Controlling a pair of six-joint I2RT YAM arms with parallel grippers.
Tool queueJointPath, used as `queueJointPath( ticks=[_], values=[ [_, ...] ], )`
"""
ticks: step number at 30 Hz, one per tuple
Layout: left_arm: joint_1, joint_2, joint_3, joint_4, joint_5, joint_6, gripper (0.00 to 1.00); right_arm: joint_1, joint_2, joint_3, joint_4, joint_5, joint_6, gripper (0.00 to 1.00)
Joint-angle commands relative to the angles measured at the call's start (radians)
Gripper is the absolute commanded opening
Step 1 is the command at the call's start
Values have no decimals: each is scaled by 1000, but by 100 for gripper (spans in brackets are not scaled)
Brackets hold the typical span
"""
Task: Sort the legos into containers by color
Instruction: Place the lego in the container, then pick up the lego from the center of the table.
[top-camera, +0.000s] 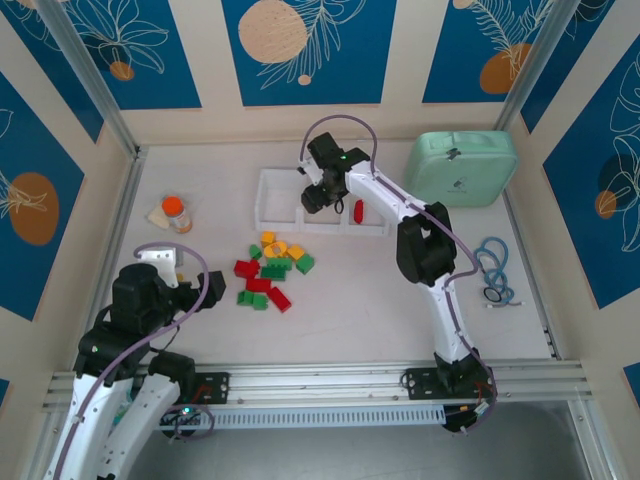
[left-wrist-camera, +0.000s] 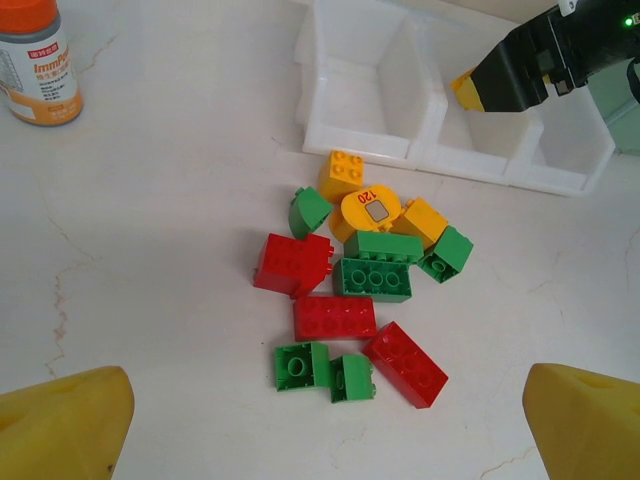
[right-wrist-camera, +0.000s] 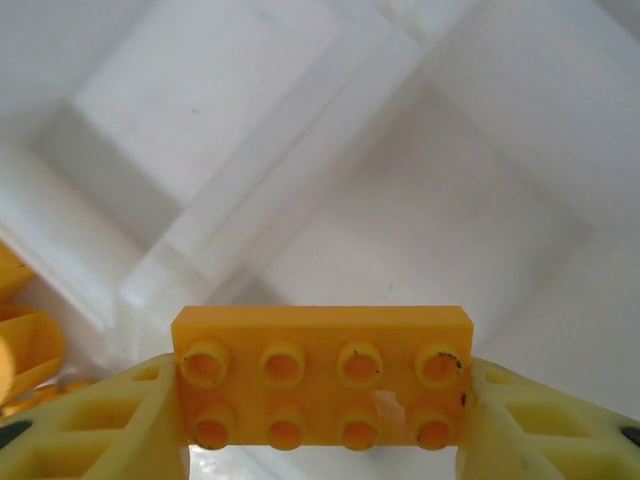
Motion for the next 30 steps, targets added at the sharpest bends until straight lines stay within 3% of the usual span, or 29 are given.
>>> queueJointPath(
  ticks=[1,5,11,16,22,26,30],
  values=[
    [-2,-7,2,3,-5,1,99,8,4,51,-43,-21,-16,57],
    [-2,-7,2,4,-4,3,99,22,-3,52,-54,29,4,75],
    [7,10,0,12,16,11,99,34,-31,55,-102,60,60,85],
    [18,29,-3,19,39,21,99,47,-133,-34,-115,-34,101,87],
    [27,27,-11,39,74,28,99,110,-279,-293,-42,-138,123,88],
    [44,45,-32,91,191,42,100,168,-312,-426,16,-134,84,89],
    [51,75,-42,122,287,53,99,211,-270,-444,-4,-104,32,89]
  ],
)
